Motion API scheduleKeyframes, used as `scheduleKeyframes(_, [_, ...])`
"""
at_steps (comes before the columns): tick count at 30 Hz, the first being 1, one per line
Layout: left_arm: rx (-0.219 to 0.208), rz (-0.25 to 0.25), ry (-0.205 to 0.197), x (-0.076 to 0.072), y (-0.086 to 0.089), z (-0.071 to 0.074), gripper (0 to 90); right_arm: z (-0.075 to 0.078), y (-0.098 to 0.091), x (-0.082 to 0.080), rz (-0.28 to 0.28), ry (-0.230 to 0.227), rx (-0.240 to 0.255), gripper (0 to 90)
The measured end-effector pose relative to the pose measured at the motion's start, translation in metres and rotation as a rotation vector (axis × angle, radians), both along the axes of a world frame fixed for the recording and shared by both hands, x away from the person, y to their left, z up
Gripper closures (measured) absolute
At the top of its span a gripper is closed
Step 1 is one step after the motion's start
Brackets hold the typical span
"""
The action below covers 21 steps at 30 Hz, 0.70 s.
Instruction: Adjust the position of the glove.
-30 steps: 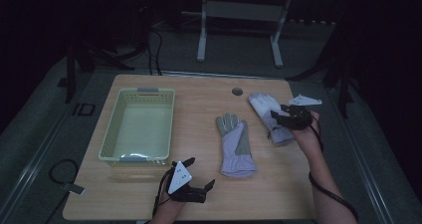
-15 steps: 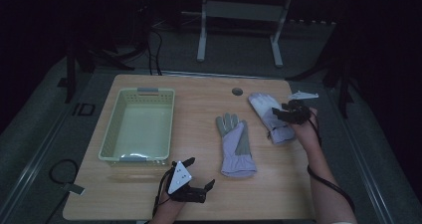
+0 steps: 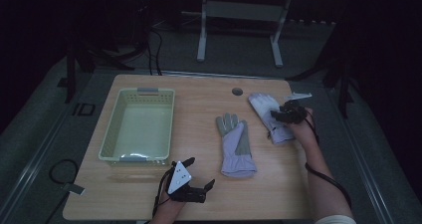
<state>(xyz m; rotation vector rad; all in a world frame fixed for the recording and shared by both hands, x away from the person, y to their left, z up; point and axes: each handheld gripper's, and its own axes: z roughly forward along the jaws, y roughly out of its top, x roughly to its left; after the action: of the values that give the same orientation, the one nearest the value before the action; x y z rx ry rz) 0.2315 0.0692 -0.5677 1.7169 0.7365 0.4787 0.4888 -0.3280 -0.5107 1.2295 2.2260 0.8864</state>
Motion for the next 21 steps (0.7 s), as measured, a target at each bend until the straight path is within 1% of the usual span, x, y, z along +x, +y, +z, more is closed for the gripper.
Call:
scheduleKeyframes(1, [-0.001,0.000,0.000,0.000,0.000,0.000,2.5,-0.003,-0.001,0.002,-0.004,0.011,-0.008,48.7])
scheduleKeyframes(2, [-0.002,0.000,0.001,0.000,0.000,0.000,2.5,-0.005,-0.003,0.004,-0.003,0.013,-0.004,49.0])
scheduleKeyframes(3, [-0.002,0.000,0.001,0.000,0.000,0.000,2.5,-0.008,-0.005,0.006,-0.004,0.024,0.011,49.0])
scheduleKeyframes(5, [-0.004,0.001,0.003,0.000,0.000,0.000,2.5,-0.014,-0.008,0.008,0.000,0.039,0.023,49.1])
scheduleKeyframes(7, [-0.003,0.002,0.003,0.000,0.000,0.000,2.5,-0.020,-0.008,0.009,0.005,0.053,0.009,49.1])
scheduleKeyframes(8, [-0.003,0.001,0.002,0.000,0.000,0.000,2.5,-0.022,-0.008,0.010,0.006,0.054,0.019,49.5])
scheduleKeyframes(9, [-0.001,0.002,0.002,0.000,0.000,0.000,2.5,-0.024,-0.008,0.010,0.007,0.057,0.028,51.4])
scheduleKeyframes(11, [0.000,0.002,0.001,0.000,0.000,0.000,2.5,-0.026,-0.009,0.010,0.015,0.071,0.051,58.6])
scheduleKeyframes(12, [-0.001,0.002,0.001,0.000,0.000,0.000,2.5,-0.026,-0.008,0.009,0.020,0.070,0.050,60.9])
scheduleKeyframes(13, [-0.001,0.002,0.001,0.000,0.000,0.000,2.5,-0.026,-0.007,0.008,0.025,0.065,0.038,62.0])
scheduleKeyframes(15, [-0.001,0.002,0.001,0.000,0.000,0.000,2.5,-0.026,-0.004,0.007,0.023,0.068,0.020,65.2])
scheduleKeyframes(16, [0.000,0.003,0.001,0.000,0.000,0.000,2.5,-0.025,-0.003,0.007,0.018,0.070,0.017,67.3])
scheduleKeyframes(17, [-0.001,0.003,0.000,0.000,0.000,0.000,2.5,-0.024,0.000,0.005,0.005,0.070,0.004,71.7])
scheduleKeyframes(19, [-0.001,0.004,0.000,0.000,0.000,0.000,2.5,-0.023,0.003,0.003,-0.011,0.073,0.012,74.9])
scheduleKeyframes(21, [-0.001,0.005,0.001,0.000,0.000,0.000,2.5,-0.019,0.006,0.000,-0.039,0.074,0.015,77.6])
